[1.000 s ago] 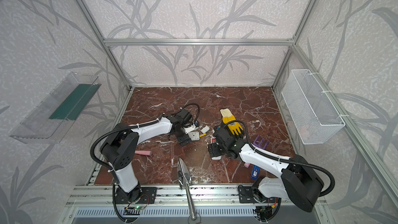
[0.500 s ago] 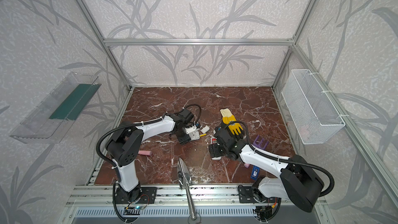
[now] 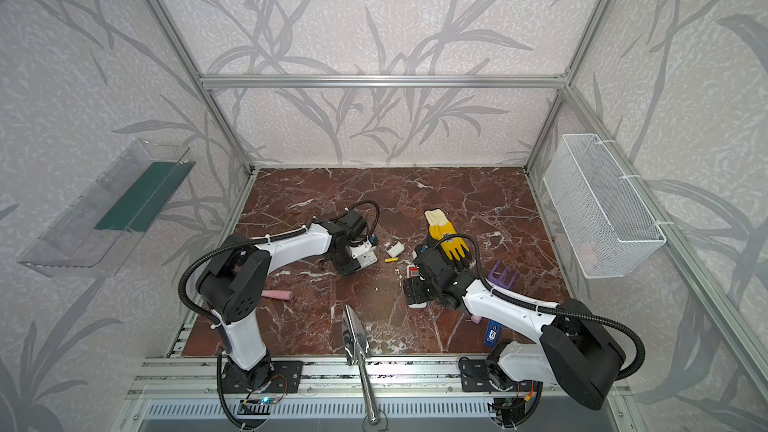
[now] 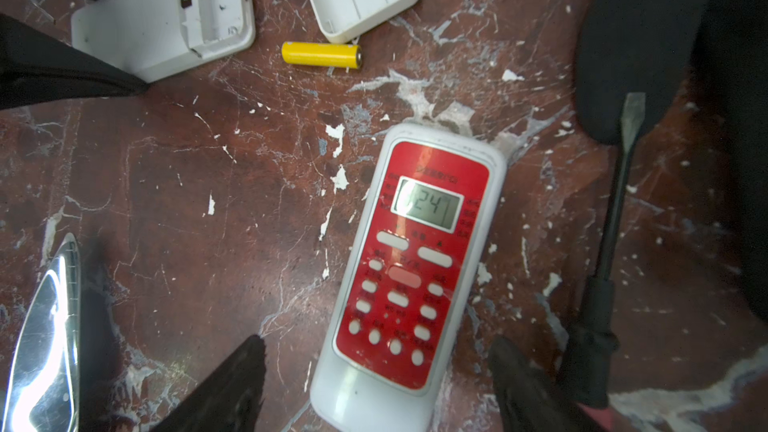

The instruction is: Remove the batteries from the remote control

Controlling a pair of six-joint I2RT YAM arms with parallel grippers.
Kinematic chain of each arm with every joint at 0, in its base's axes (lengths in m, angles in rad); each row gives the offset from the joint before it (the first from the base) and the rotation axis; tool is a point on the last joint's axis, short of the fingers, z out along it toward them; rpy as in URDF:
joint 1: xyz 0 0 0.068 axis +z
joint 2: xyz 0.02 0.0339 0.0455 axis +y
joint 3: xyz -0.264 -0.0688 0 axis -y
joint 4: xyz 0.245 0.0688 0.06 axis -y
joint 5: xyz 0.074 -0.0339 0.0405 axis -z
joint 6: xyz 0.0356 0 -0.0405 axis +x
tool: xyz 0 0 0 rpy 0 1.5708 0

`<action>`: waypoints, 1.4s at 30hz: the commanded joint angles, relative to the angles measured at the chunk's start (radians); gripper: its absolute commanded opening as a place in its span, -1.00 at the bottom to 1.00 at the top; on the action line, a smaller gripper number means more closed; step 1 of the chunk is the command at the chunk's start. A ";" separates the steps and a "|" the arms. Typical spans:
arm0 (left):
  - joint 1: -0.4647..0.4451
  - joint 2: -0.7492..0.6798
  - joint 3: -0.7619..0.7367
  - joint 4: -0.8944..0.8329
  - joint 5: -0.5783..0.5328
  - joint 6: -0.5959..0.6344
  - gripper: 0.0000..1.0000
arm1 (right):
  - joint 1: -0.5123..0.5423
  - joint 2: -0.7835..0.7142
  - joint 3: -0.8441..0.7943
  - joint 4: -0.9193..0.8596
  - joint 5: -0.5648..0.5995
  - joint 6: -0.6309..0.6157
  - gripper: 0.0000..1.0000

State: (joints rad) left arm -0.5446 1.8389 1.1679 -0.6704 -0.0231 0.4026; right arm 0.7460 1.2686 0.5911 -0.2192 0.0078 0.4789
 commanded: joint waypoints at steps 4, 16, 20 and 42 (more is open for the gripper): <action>0.134 -0.065 -0.030 -0.043 -0.042 -0.048 0.16 | -0.007 -0.009 -0.008 0.018 0.004 0.007 0.67; 0.261 -0.039 0.007 -0.011 -0.116 -0.095 0.32 | -0.008 0.020 0.008 0.015 -0.006 0.011 0.68; 0.261 -0.053 -0.002 -0.003 -0.107 -0.102 0.47 | -0.007 0.062 0.035 -0.016 -0.006 0.012 0.68; 0.174 -0.384 -0.112 0.219 -0.085 -0.301 0.99 | 0.069 0.211 0.130 -0.102 0.144 0.041 0.50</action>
State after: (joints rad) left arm -0.3546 1.4929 1.0946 -0.5152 -0.1104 0.1631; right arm 0.7986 1.4570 0.6868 -0.2665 0.0967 0.5091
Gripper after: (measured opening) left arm 0.993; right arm 0.753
